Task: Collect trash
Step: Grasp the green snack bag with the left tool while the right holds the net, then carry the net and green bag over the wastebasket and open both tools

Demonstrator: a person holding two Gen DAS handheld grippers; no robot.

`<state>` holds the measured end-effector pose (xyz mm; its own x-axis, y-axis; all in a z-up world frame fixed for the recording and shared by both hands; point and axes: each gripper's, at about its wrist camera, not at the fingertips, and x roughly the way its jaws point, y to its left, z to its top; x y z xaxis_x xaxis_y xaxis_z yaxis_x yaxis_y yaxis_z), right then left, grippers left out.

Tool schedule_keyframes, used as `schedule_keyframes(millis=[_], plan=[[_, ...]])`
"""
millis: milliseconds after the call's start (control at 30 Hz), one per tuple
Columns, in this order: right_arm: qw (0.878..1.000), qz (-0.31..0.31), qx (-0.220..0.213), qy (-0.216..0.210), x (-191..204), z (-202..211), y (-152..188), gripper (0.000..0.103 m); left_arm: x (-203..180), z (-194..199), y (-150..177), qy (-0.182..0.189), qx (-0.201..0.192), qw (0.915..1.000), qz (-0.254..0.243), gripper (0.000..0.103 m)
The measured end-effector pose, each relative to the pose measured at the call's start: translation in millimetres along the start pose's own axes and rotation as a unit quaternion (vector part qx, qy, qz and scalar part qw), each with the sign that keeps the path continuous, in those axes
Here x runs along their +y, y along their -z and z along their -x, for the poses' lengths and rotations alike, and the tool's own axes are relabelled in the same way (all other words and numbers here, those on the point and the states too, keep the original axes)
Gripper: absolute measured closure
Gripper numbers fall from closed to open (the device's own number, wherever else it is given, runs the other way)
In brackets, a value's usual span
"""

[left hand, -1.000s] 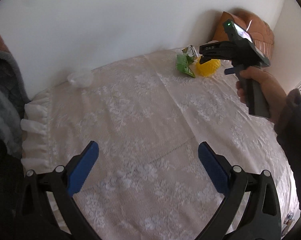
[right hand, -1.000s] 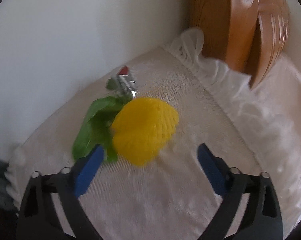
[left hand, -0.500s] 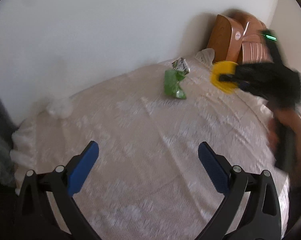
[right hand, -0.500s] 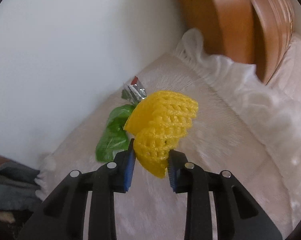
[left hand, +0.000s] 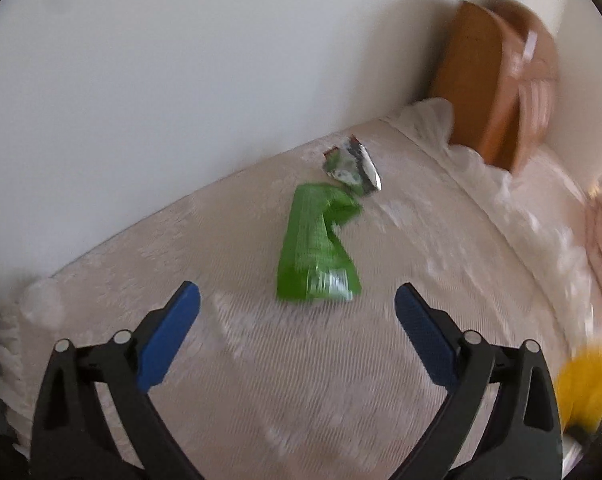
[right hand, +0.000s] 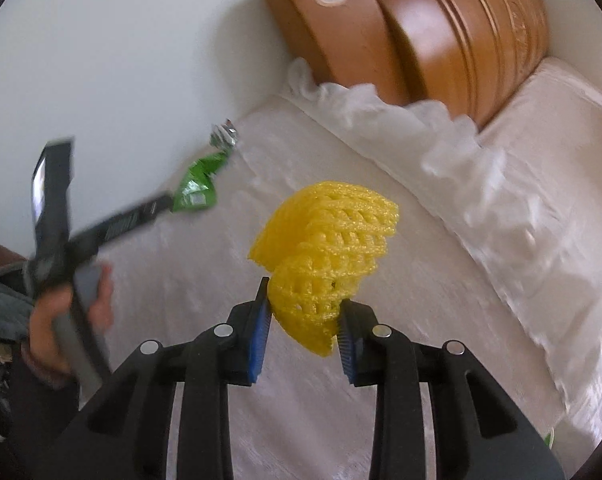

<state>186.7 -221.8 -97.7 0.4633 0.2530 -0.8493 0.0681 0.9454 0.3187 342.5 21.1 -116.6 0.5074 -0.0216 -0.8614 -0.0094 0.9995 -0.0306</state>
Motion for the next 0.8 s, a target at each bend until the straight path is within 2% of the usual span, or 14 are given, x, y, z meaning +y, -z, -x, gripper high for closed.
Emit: schedule_keyframes(millis=[133, 233, 300, 367, 400, 600, 800], plan=[[1.0, -0.021, 0.008, -0.016, -14.0, -3.8, 13.1, 0.07, -5.9, -35.0, -20.7, -0.037, 0.009, 0.9987, 0.034, 0.013], [0.999, -0.024, 0.016, -0.023, -17.3, -8.3, 16.9, 0.07, -9.7, -59.3, -25.8, -0.039, 0.035, 0.9979, 0.037, 0.027], [0.999, -0.02, 0.021, -0.025, -17.8, -11.9, 17.8, 0.07, -12.2, -70.3, -25.9, -0.038, 0.05, 0.9976, 0.028, 0.042], [0.999, -0.022, 0.025, -0.029, -19.2, -14.9, 18.6, 0.07, -12.7, -72.4, -23.6, -0.035, 0.049, 0.9979, 0.023, 0.048], [0.999, -0.021, 0.025, -0.029, -17.9, -15.8, 18.5, 0.07, -12.7, -71.3, -22.8, -0.032, 0.048, 0.9981, 0.022, 0.053], [0.999, -0.01, 0.026, -0.034, -7.9, -17.5, 17.1, 0.07, -19.8, -45.2, -15.3, -0.024, 0.027, 0.9993, -0.005, 0.056], [0.999, 0.0, 0.02, -0.033, 0.1, -4.6, 24.0, 0.07, -19.2, 21.9, 11.6, -0.011, -0.002, 0.9999, -0.007, 0.059]])
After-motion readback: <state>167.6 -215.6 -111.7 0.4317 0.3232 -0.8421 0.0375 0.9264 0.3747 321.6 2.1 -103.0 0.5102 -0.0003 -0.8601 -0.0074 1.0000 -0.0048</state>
